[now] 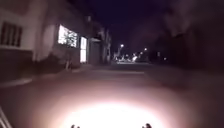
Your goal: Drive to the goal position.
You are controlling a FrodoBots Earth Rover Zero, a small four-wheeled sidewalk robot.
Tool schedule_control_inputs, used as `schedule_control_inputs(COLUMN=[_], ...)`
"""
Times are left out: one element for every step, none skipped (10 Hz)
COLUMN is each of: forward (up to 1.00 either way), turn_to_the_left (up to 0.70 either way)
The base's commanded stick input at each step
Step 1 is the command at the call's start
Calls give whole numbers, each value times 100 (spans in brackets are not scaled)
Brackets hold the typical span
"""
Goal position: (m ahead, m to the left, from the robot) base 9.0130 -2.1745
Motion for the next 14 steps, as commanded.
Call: schedule_control_inputs(forward=[85, 85, 85, 85, 85, 85, 85, 85, 85, 85, 85, 85, 85, 85], turn_to_the_left=[0, 0, 0, 0, 0, 0, 0, 0, -11, -34, -34, -21, 0, 0])
